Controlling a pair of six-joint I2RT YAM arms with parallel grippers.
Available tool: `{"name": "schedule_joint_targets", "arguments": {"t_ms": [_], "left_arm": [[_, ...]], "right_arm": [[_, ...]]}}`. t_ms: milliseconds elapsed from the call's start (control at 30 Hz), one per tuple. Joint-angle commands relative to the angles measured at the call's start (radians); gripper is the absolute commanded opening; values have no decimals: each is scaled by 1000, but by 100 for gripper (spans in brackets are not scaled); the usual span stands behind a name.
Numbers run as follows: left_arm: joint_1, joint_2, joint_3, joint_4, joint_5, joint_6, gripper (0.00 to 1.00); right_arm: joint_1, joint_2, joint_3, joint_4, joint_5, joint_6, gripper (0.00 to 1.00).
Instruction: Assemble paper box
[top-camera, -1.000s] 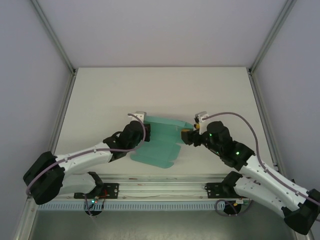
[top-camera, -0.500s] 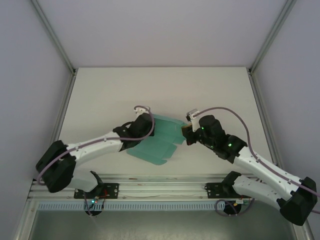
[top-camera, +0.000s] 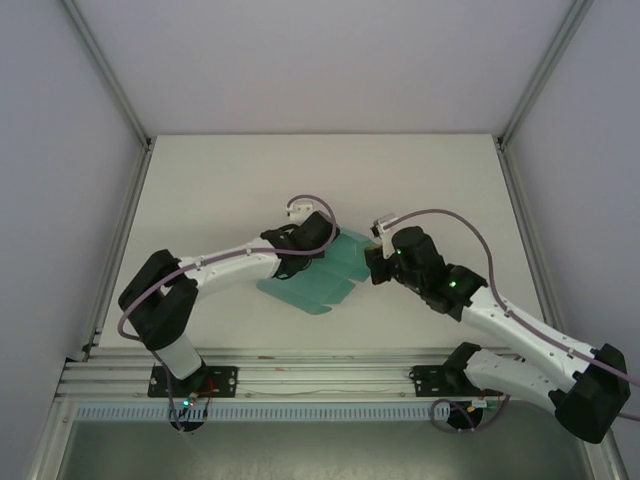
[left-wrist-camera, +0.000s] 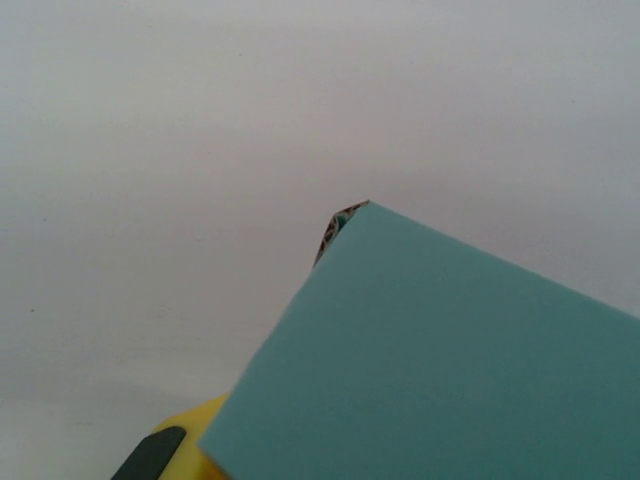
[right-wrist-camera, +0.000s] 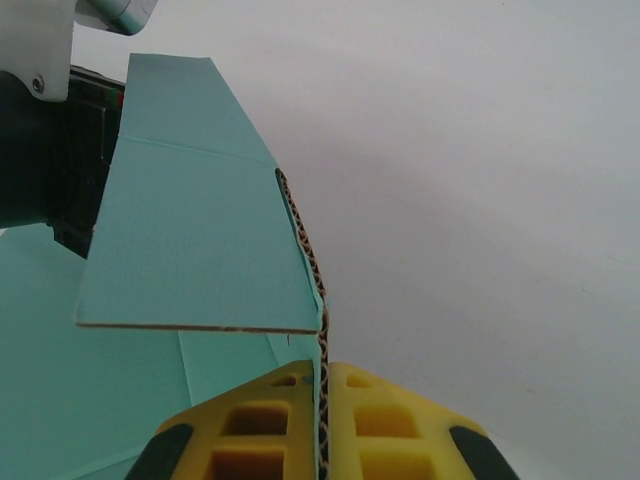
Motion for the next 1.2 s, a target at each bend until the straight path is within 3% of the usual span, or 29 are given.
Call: {"name": "schedule_joint_targets", "arguments": {"t_ms": [0,67,233,300,400,500,633,800,1033,1167], "left_arm": [[92,49,-1,-195,-329,-18,0],[88,30,-19,-143,-283,47,0],[71,-118,-146,128,-7,195,0],[60,-180,-187,196,52,209,0],[52,-260,-231,251,102,219,0],[50,-298,-237,231,96,211,0],[46,-317,-241,204,66,216,0],[45,-314,-246,202,67,225,0],[43,-302,-243,212,79,225,0],[43,-298,-241,203,67,214,0]], "right_arm": [[1,-28,69,-47,43,13,0],[1,-29,71,-40,38,2,0],[1,-19,60,-20,94,16,3],[1,-29,50,-11,130,21,19],[1,-67,26,13,171,24,36],[1,-124,-2,58,163,20,66],[2,-187,-23,135,177,18,83],[0,-154,41,157,300,4,92],[-2,51,136,18,312,13,95],[0,89,120,58,254,-3,94]]}}
